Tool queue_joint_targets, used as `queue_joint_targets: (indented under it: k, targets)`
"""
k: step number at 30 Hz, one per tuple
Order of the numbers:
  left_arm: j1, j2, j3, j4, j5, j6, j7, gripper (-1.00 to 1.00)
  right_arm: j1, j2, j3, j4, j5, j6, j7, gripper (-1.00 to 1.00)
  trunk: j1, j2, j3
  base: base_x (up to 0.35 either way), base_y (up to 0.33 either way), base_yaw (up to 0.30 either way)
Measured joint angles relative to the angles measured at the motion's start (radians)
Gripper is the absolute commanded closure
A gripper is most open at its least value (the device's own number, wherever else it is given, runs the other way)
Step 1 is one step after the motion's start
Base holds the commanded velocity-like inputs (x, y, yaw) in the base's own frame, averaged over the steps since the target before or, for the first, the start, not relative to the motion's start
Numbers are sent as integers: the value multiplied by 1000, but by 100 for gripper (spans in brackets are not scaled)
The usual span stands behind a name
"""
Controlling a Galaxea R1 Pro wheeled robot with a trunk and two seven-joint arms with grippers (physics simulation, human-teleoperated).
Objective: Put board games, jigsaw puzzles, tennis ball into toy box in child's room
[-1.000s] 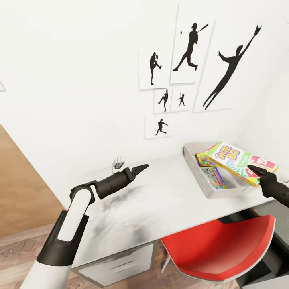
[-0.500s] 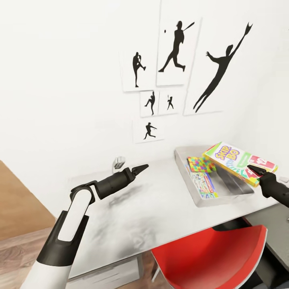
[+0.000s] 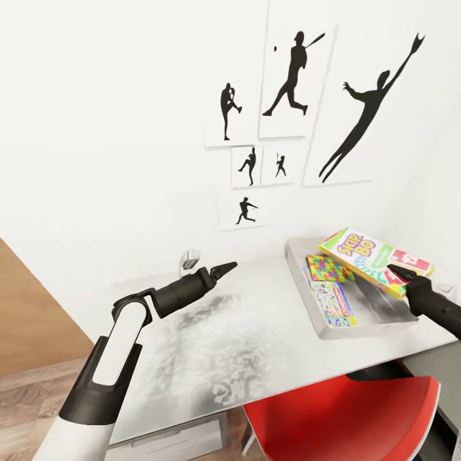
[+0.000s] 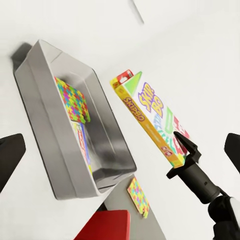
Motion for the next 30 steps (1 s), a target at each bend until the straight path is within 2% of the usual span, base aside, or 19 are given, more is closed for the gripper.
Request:
queue_joint_targets:
  k: [4,9,19,30]
  targets:
    - [0,0,0,0,0,0,0,-100,0,4,0,5,2,-12,-1,100,0,0,0,3,-4,16]
    - [0,0,0,0,0,0,0,-100,0,21,1,8,5,-51,-8,100,0,0,0,1,-1,5]
    - [0,0,0,0,0,0,0,-100,-4,38,0,10,7,-67,-101,100,0,0,0,0,0,1]
    - [0,0,0,0,0,0,0,-100,-20,61,0,10,13,-70,-128,100,0,0,0,0,0,0]
